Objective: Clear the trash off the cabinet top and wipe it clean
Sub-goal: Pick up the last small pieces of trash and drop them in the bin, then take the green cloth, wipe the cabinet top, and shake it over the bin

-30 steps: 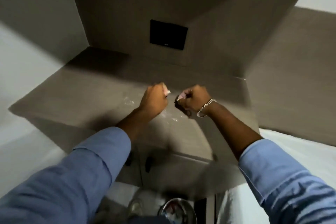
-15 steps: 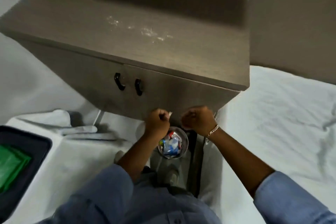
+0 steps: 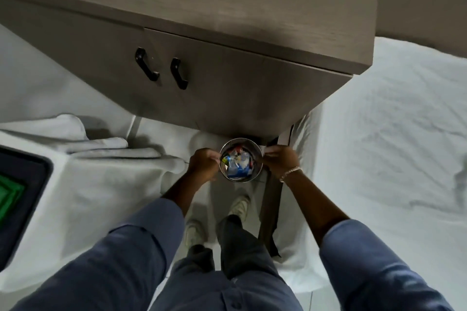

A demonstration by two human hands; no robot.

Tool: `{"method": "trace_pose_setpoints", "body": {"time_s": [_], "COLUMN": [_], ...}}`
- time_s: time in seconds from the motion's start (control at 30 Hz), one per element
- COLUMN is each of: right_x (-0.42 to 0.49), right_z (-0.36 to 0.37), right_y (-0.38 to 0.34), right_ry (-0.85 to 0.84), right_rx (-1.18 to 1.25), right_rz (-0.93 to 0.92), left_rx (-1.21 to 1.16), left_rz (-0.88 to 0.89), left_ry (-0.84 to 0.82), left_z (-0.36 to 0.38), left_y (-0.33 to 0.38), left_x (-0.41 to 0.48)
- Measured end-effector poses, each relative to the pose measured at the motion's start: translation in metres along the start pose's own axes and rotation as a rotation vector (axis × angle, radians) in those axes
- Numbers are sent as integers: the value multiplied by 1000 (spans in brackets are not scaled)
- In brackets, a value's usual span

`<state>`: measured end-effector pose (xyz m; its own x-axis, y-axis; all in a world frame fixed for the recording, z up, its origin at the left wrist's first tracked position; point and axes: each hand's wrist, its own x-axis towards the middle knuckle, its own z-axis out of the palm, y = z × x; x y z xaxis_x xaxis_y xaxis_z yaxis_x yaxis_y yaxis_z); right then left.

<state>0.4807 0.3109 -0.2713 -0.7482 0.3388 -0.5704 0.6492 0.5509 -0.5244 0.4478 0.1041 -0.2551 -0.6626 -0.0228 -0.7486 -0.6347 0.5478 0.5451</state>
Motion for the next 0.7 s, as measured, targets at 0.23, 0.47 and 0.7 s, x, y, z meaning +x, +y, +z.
{"method": "trace_pose_setpoints", "body": {"time_s": [0.23,0.47,0.7], "right_x": [-39,-85,-148], "right_z": [-10,105,256], "right_y": [-49,-206,-328], "right_ry": [-50,-342,-456], "right_rx": [-23,72,109], "right_rz": [-216,-424,-609], "left_rx": [-254,-510,-570], "left_rz": [85,116,-54], "left_ry": [124,406,1009], "left_z": [-89,-213,-311], "left_y": [-22,-91,-178], "left_x": [-41,-83,-97]}}
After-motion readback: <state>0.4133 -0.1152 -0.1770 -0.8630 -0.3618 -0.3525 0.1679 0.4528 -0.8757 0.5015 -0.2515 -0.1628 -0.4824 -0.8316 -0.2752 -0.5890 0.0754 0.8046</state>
